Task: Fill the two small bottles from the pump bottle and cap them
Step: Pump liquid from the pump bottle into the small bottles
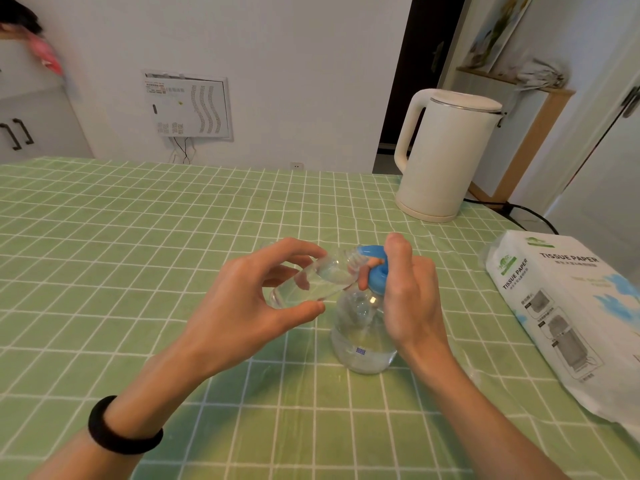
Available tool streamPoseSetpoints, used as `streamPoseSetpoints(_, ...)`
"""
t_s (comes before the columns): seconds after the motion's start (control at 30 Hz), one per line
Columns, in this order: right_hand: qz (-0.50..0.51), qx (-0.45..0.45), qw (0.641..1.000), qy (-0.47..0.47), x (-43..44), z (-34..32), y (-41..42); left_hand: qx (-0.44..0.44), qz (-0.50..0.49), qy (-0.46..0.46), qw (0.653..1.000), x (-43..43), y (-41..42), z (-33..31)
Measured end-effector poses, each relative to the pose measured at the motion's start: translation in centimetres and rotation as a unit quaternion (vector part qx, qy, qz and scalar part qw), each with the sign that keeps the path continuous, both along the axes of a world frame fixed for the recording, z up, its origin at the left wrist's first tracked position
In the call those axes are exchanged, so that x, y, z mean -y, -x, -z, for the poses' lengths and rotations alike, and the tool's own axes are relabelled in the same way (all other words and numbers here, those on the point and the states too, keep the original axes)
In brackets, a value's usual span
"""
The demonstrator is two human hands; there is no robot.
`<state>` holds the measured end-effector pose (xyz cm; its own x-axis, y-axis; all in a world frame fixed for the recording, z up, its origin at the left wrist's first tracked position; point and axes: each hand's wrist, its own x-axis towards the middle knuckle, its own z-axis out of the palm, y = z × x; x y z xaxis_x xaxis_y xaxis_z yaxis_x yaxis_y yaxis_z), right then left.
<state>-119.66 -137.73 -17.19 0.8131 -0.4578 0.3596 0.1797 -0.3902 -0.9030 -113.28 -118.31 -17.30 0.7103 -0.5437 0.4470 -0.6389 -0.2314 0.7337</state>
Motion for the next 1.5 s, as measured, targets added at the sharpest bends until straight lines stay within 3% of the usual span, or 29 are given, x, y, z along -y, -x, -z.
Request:
streamPoseSetpoints(1.2,0.025,0.009,1.000,0.007,-0.05,0.24,-0.09,-0.001,0.006,0.002,1.000,0.04,0.10,0.02)
streamPoseSetpoints(1.5,0.028,-0.005,0.999,0.046,-0.12,-0.04,-0.06,-0.001,0.015,0.003,1.000,0.07,0.16,0.00)
